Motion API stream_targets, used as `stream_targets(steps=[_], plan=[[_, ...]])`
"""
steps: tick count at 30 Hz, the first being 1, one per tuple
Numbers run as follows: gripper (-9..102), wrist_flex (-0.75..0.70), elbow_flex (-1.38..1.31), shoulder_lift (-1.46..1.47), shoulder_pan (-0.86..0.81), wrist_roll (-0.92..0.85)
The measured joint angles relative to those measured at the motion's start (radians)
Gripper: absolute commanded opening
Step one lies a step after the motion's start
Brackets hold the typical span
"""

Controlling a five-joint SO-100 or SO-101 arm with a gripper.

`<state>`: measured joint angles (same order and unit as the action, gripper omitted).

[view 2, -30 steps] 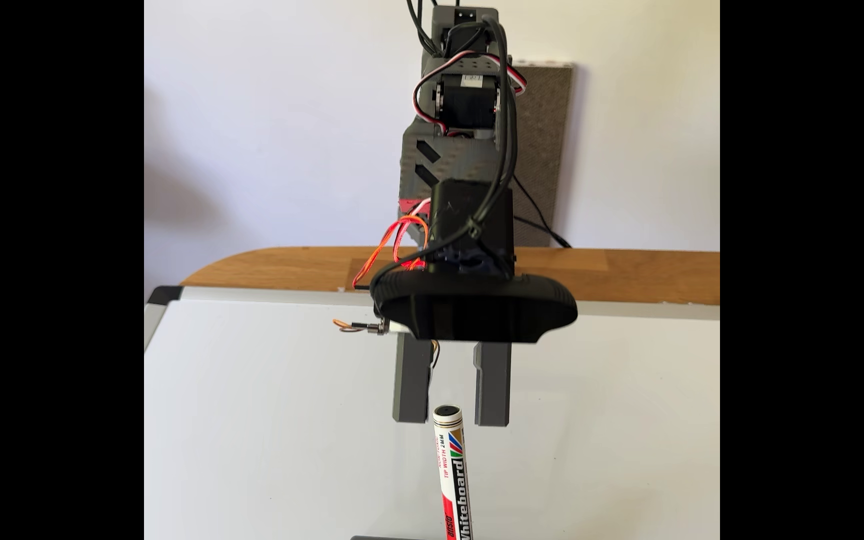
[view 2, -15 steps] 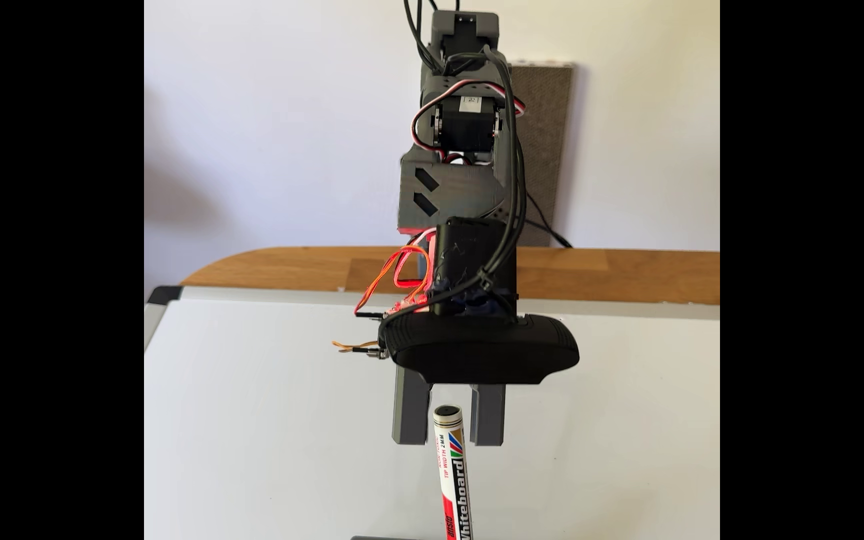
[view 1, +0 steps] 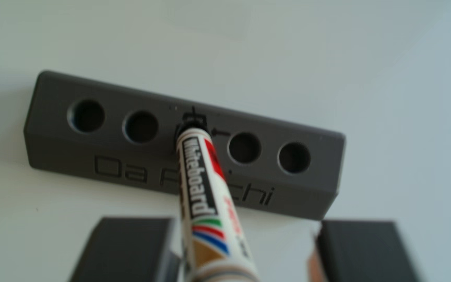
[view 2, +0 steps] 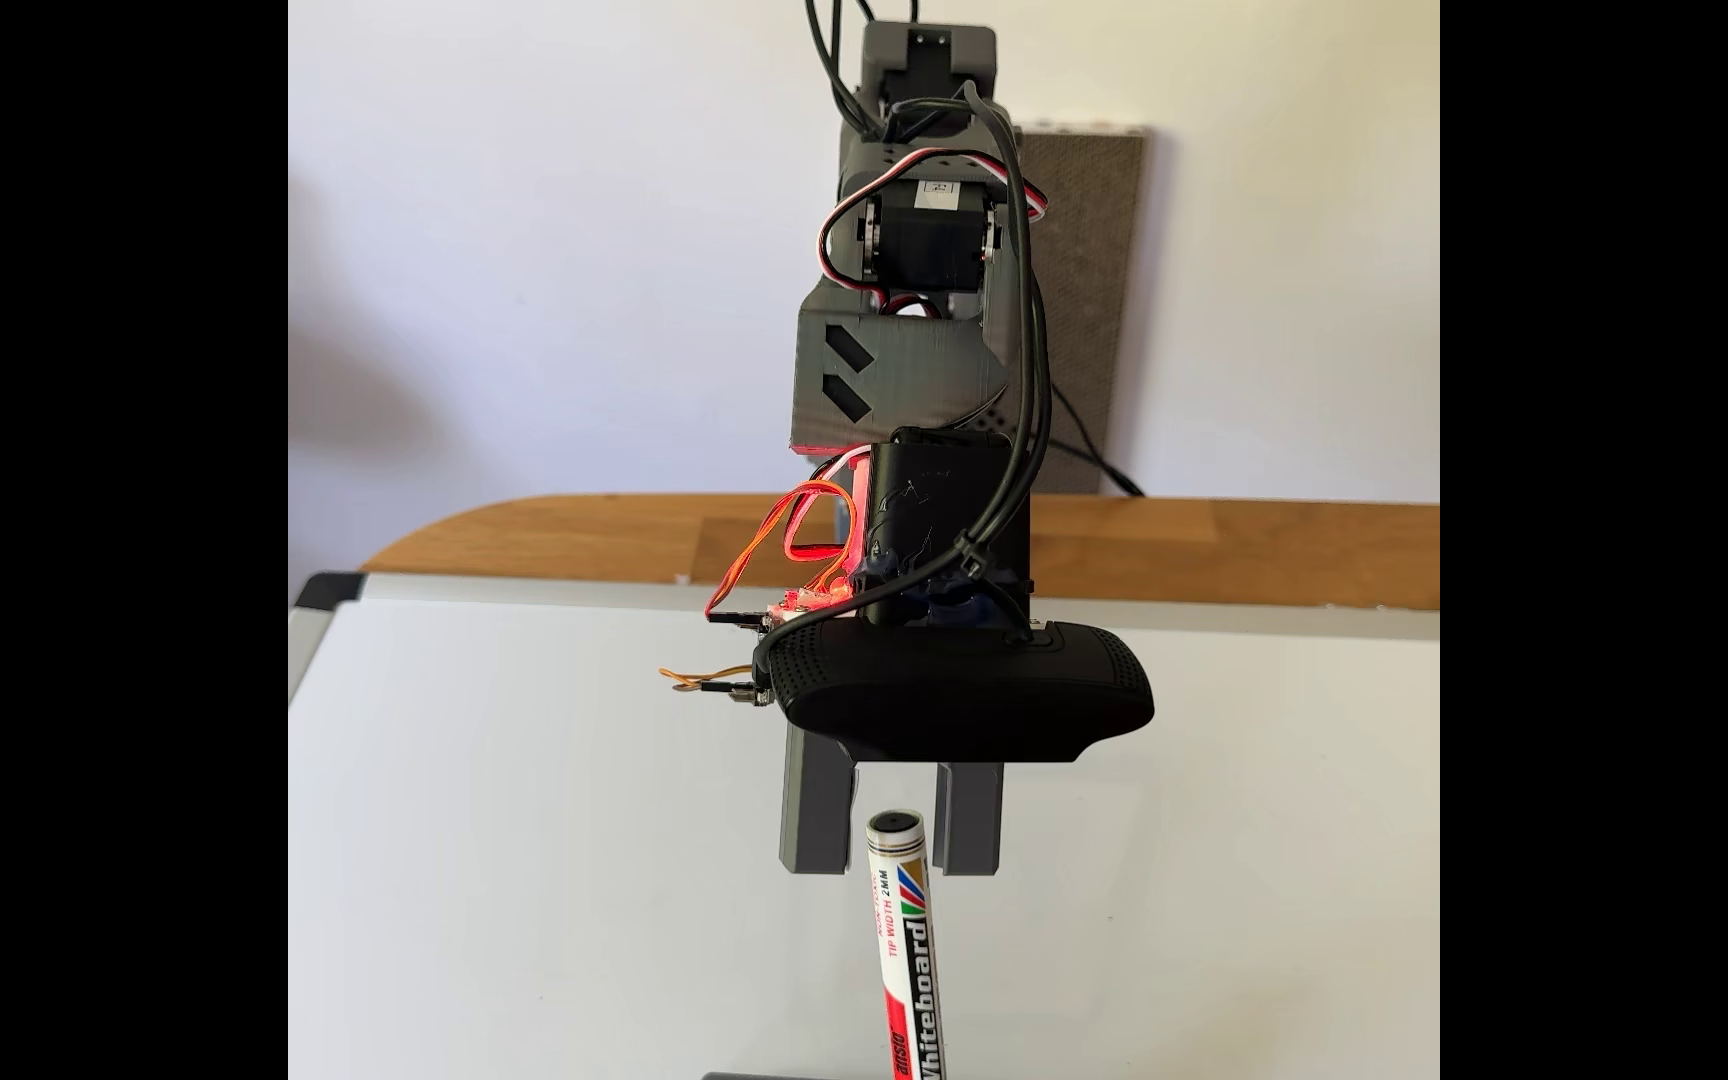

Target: Draw a face

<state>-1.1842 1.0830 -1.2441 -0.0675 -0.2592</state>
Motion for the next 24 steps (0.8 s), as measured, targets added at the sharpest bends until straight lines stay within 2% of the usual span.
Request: stream_targets(steps=[11,24], plan=[[102,-0.002,-0.011,0.043,0.0,-0.037],[102,-0.112,-0.187,0.138,0.0,-0.037]])
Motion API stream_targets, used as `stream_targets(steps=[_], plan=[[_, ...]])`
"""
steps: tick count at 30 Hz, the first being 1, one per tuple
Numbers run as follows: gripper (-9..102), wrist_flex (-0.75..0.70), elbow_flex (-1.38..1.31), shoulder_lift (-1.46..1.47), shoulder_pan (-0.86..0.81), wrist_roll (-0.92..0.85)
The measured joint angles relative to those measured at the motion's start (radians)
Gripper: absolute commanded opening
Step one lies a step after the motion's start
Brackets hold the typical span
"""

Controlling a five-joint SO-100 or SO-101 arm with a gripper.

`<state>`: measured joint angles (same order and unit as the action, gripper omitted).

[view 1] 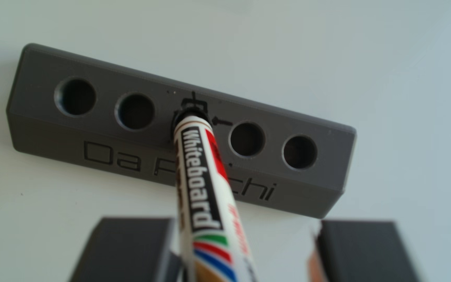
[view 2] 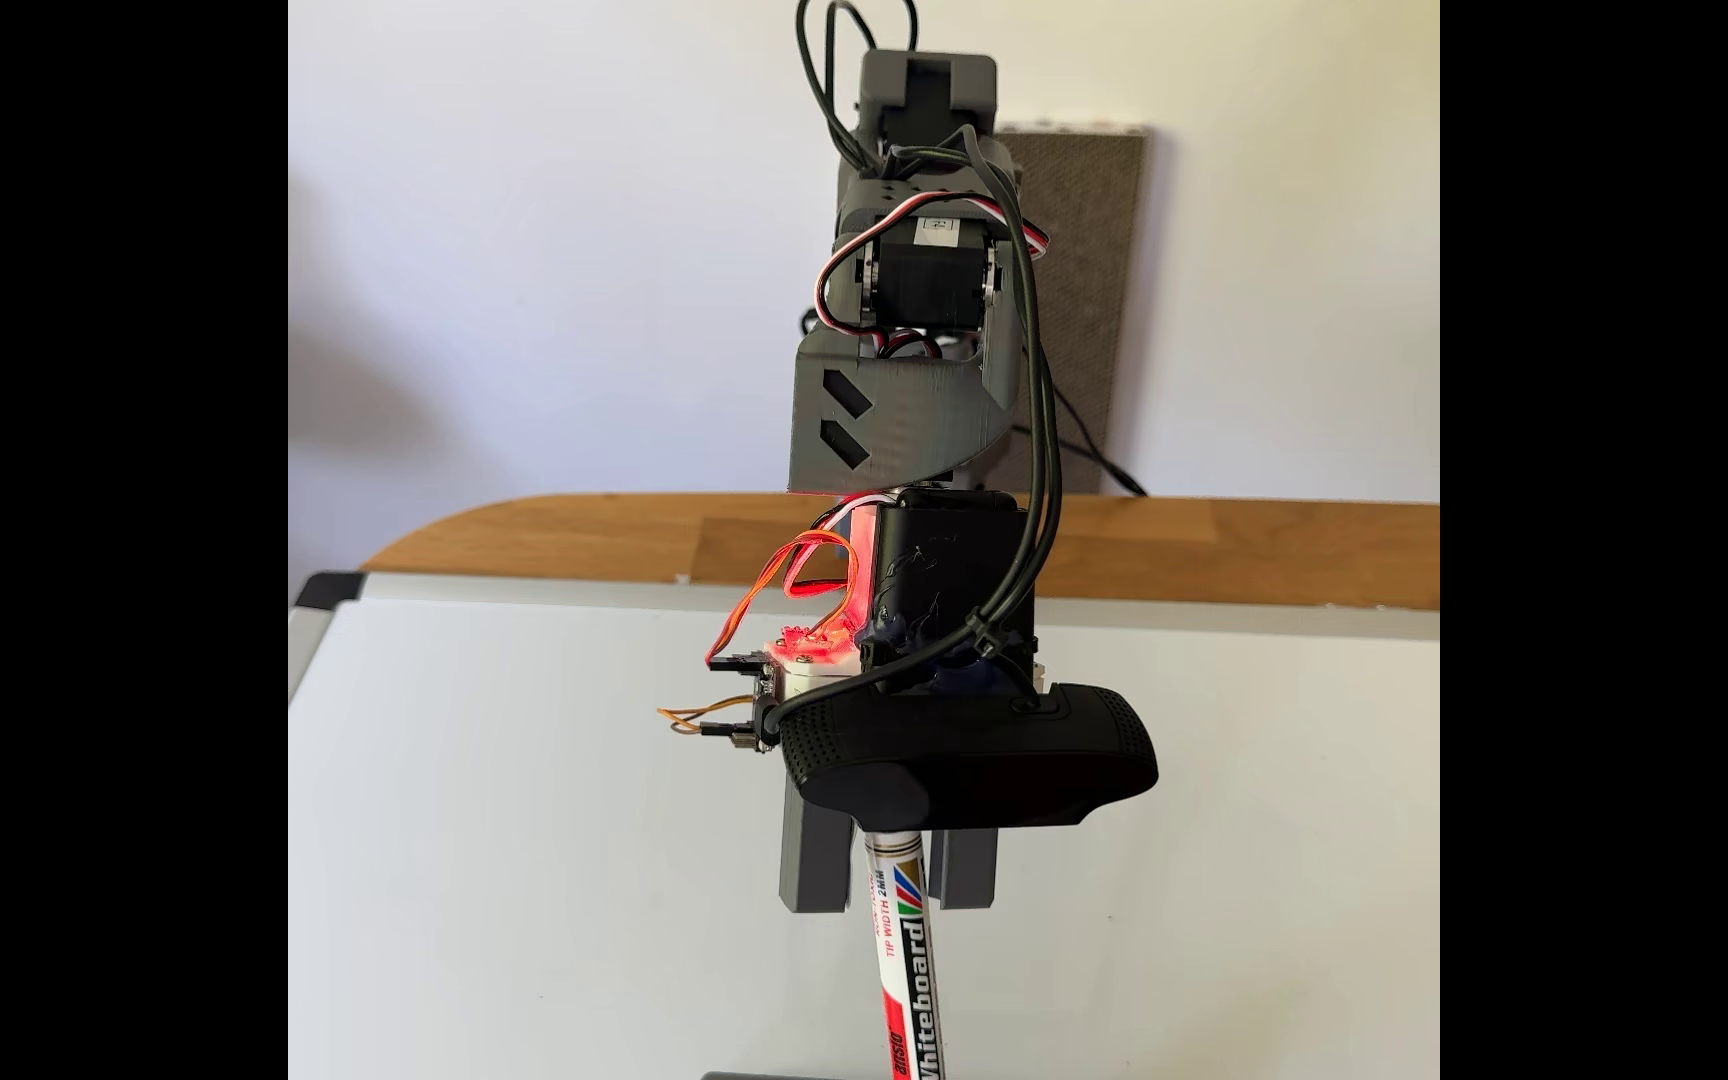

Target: Draw a face

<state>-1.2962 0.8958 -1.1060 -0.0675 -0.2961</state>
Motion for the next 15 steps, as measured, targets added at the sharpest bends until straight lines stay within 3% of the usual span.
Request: stream_targets(steps=[15], plan=[[102,-0.067,-0.002,0.0,0.0,0.005]])
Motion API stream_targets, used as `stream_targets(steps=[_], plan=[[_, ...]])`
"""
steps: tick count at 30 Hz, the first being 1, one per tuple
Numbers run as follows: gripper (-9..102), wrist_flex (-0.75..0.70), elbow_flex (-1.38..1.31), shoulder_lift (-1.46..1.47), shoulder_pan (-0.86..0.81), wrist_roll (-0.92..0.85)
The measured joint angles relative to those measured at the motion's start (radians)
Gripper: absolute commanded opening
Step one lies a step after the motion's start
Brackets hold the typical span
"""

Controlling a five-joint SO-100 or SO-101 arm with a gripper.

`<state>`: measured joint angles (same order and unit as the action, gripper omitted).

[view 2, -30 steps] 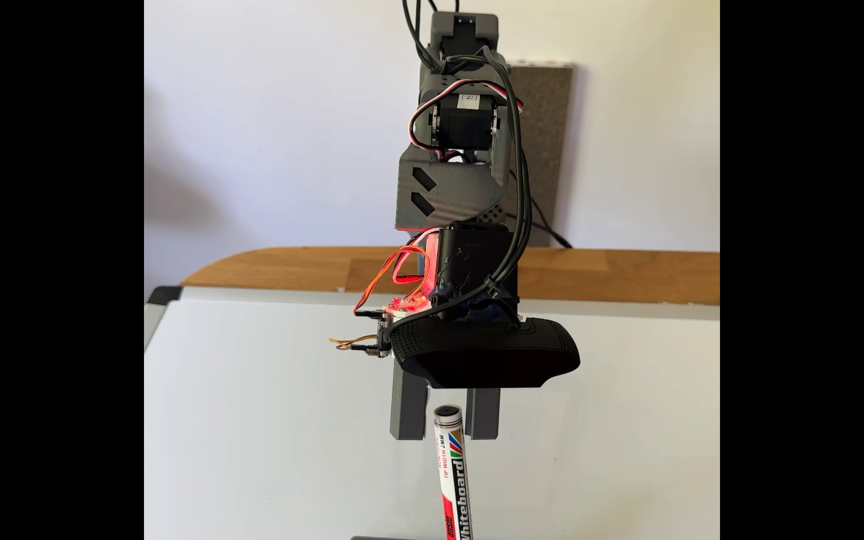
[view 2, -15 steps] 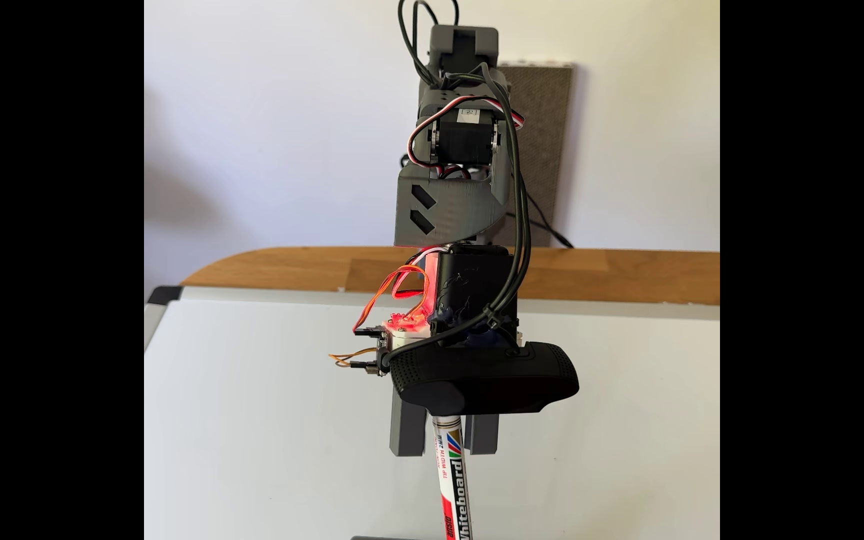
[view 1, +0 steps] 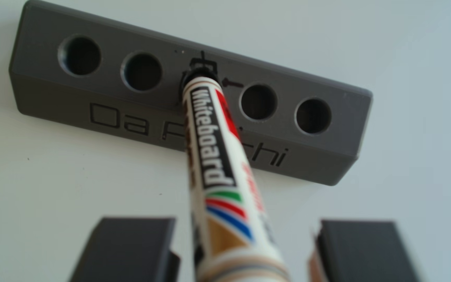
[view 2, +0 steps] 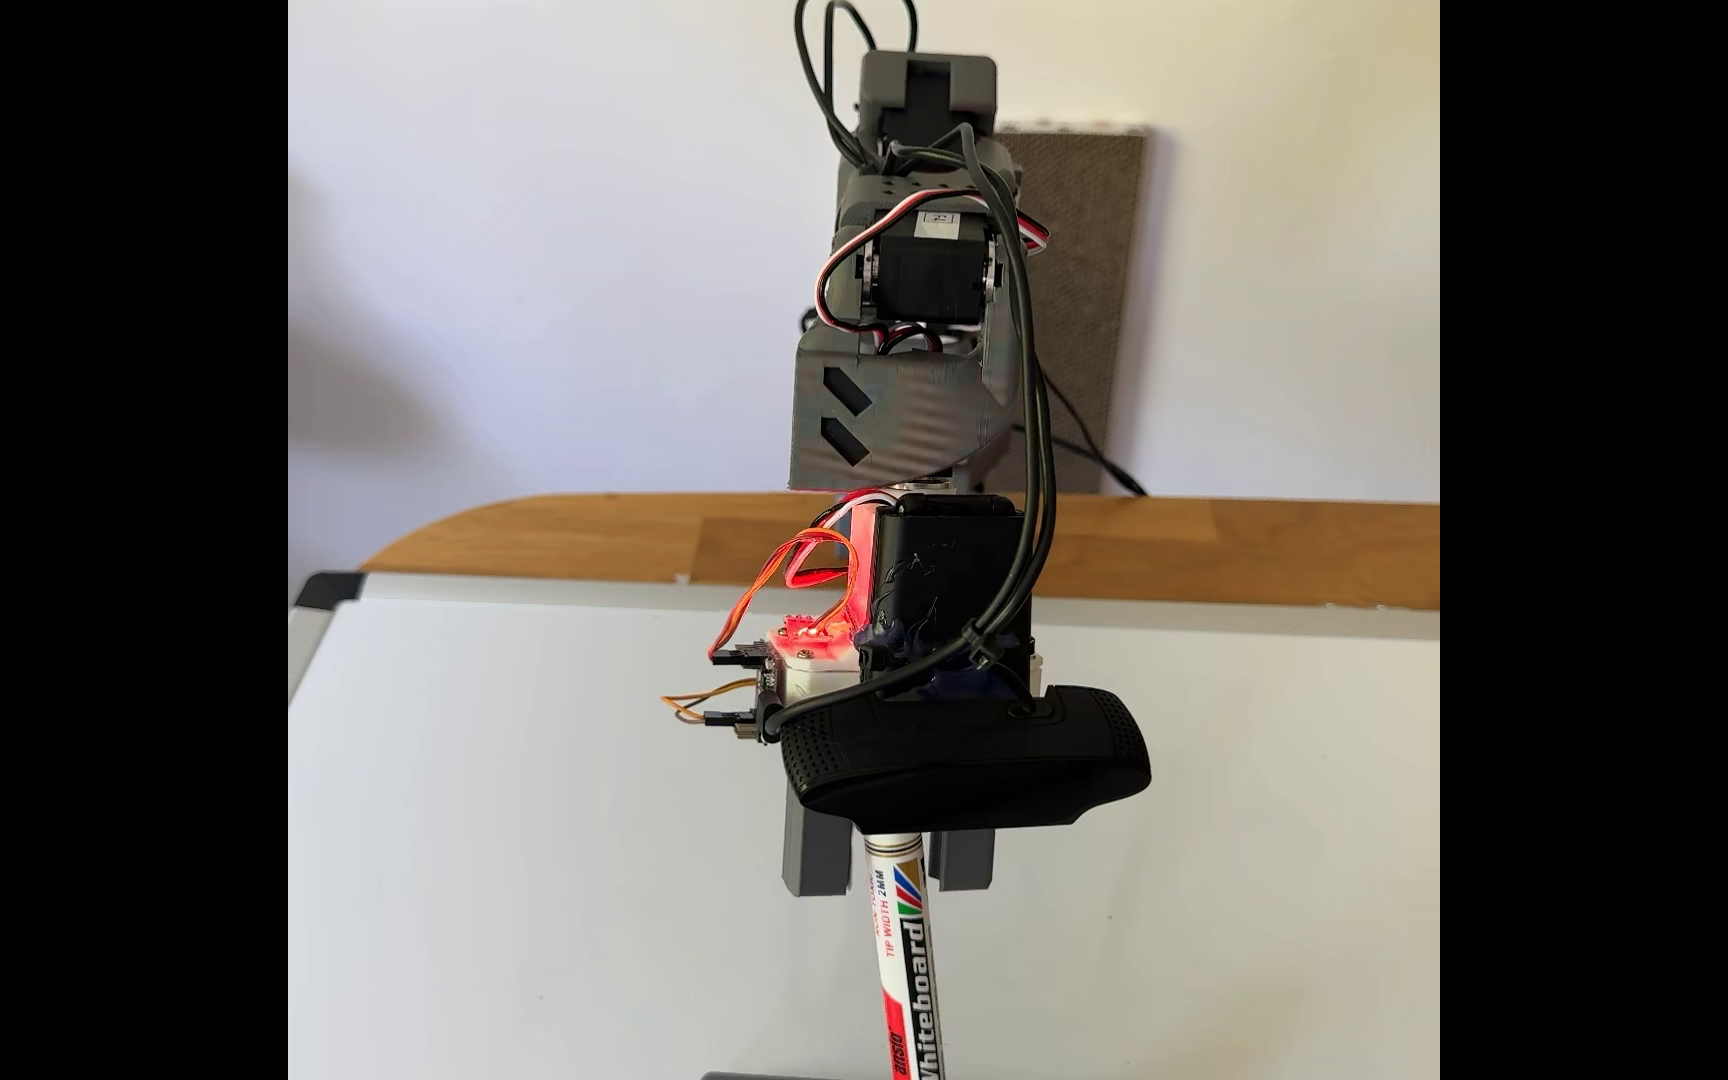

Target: Draw a face

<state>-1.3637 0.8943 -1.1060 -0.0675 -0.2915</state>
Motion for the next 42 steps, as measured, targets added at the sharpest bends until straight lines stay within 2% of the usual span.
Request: stream_targets(steps=[16,25,42], plan=[[102,0.005,0.0,0.0,0.0,0.0],[88,0.005,0.0,0.0,0.017,-0.005],[86,0.005,-0.006,0.021,0.026,-0.005]])
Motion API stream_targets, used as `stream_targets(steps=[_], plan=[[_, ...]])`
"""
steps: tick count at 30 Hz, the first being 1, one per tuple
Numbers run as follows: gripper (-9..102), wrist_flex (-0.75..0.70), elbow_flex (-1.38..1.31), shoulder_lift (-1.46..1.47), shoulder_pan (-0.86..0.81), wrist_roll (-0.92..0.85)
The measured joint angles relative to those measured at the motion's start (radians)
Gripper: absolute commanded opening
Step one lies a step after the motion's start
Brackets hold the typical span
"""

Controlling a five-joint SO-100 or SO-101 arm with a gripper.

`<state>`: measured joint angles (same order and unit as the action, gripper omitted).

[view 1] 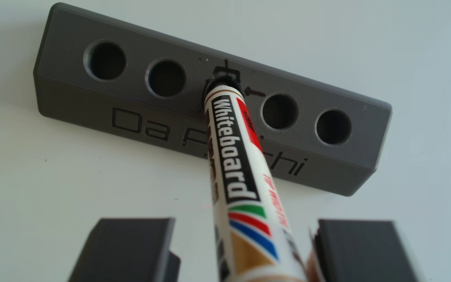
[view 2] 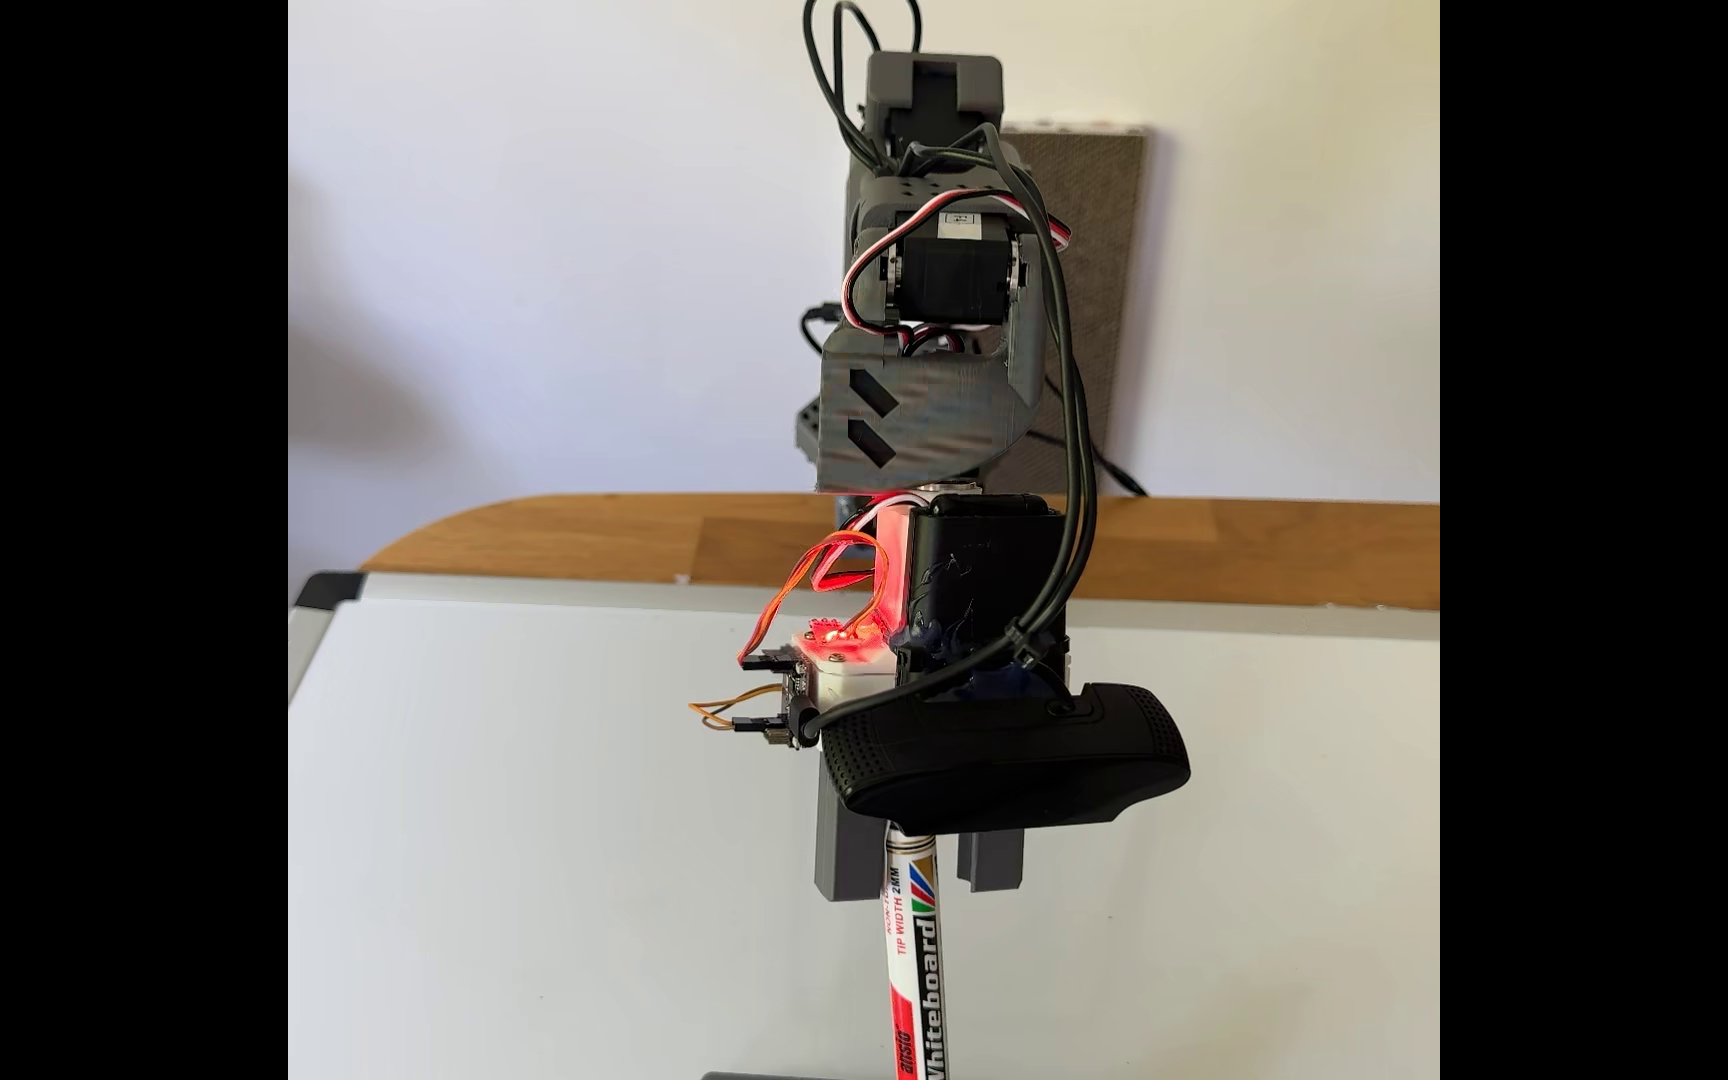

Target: Draw a face

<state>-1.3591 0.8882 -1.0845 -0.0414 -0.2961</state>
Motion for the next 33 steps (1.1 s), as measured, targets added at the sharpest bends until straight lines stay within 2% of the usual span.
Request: stream_targets(steps=[27,33], plan=[[86,0.0,0.0,0.012,0.0,0.0],[74,0.0,0.0,0.012,0.0,0.0]])
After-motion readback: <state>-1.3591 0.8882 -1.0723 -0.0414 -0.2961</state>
